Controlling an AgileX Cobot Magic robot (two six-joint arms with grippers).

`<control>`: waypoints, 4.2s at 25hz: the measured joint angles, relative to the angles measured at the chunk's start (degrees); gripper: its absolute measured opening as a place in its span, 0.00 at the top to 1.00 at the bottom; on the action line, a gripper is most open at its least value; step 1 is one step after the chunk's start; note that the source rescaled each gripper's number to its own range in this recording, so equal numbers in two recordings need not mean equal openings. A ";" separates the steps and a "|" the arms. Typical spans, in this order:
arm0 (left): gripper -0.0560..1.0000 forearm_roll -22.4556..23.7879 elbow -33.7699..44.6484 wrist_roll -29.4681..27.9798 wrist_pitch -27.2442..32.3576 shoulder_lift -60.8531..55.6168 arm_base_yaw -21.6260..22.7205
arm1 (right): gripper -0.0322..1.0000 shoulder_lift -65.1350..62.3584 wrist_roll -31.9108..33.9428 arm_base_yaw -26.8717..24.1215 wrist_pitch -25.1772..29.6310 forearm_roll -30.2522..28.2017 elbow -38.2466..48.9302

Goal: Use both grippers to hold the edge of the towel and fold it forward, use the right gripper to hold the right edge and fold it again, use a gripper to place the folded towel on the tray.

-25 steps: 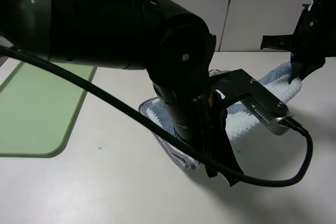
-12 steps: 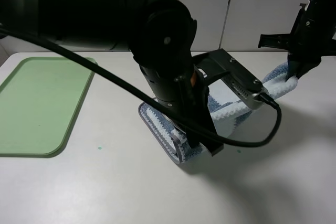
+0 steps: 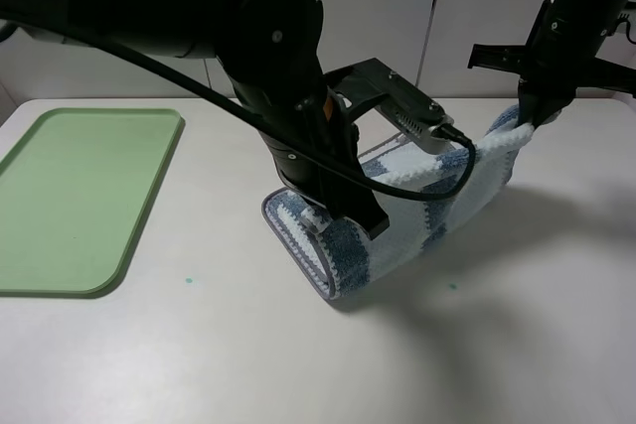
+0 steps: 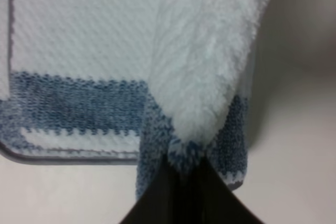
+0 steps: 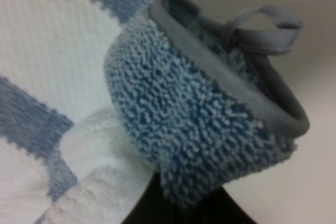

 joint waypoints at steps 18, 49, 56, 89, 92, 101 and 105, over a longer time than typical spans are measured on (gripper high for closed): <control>0.93 0.82 0.00 1.13 -2.24 0.32 7.93 | 0.97 10.52 -0.57 0.00 2.23 4.61 -12.67; 0.93 0.61 -0.23 1.13 -2.71 4.33 12.36 | 0.97 19.20 -3.28 0.00 2.24 9.04 -19.46; 0.60 0.89 0.07 1.13 -1.62 4.47 12.66 | 0.81 19.14 -3.44 0.15 0.90 6.97 -19.46; 0.00 1.27 -0.49 0.02 9.35 -10.80 12.85 | 0.00 10.23 -20.17 0.02 1.32 7.27 -20.14; 0.00 1.27 -0.49 0.02 11.31 -15.75 12.85 | 0.00 7.93 -24.56 0.02 1.38 7.27 -20.14; 0.01 1.33 -0.49 -0.17 18.46 -31.47 12.85 | 0.00 0.38 -35.16 0.02 1.56 7.10 -19.97; 0.01 2.09 1.38 -0.17 21.49 -39.99 12.85 | 0.00 -1.99 -37.63 0.02 1.61 7.16 -18.67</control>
